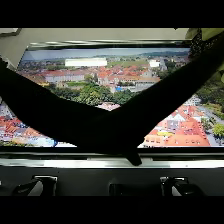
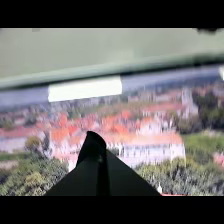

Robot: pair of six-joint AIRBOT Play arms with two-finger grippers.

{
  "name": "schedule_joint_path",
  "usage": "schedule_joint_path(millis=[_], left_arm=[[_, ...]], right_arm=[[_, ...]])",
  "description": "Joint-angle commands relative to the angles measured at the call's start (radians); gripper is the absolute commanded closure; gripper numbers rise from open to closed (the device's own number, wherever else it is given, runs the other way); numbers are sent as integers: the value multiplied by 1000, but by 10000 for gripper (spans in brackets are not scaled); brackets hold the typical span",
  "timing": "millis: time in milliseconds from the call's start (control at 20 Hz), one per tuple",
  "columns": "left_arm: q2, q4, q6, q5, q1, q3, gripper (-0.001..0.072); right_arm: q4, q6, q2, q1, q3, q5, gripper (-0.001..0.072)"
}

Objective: Fold the clothes and pants, and hang the long-sleeved shirts on hangers.

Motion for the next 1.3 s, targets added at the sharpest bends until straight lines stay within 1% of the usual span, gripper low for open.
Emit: schedule_joint_path(millis=[0,150,250,350,450,500,550,600,650,750,800,900,950,1000,1100,1200,1250], left_arm=[[-164,4,0,-2,-29,-117,692],[-352,5,58,134,-87,-224,691],[-478,5,95,217,-126,-247,692],[-579,5,107,267,-158,-247,691],[-649,3,106,294,-185,-246,691],[-668,-5,106,294,-195,-246,691],[-679,-6,106,293,-203,-247,691],[-681,-6,106,289,-210,-246,692],[-678,-6,107,277,-211,-241,691],[-668,-3,107,226,-201,-209,691],[-663,-3,107,188,-192,-188,691],[-653,-3,107,125,-176,-156,691],[-646,-2,107,101,-170,-148,691],[-639,-3,107,82,-164,-147,691],[-637,-3,106,48,-161,-147,691],[-638,-4,106,24,-164,-148,690],[-638,-6,106,15,-165,-148,691]], right_arm=[[15,88,-301,-1,2,19,685],[159,89,-571,0,3,110,686],[254,90,-719,0,2,159,685],[351,90,-826,0,3,169,684],[435,90,-893,0,3,147,684],[452,90,-909,0,2,128,664],[452,84,-912,0,3,103,600],[449,60,-906,-4,3,76,562],[445,6,-889,-15,3,43,513],[436,-95,-830,-69,3,-83,264],[407,-145,-790,-106,3,-177,228],[304,-256,-708,-171,-8,-346,229],[304,-260,-658,-211,-48,-357,230],[341,-269,-598,-253,-119,-351,230],[349,-293,-481,-286,-317,-343,229],[365,-290,-372,-281,-559,-293,228],[409,-283,-327,-271,-673,-254,228]])
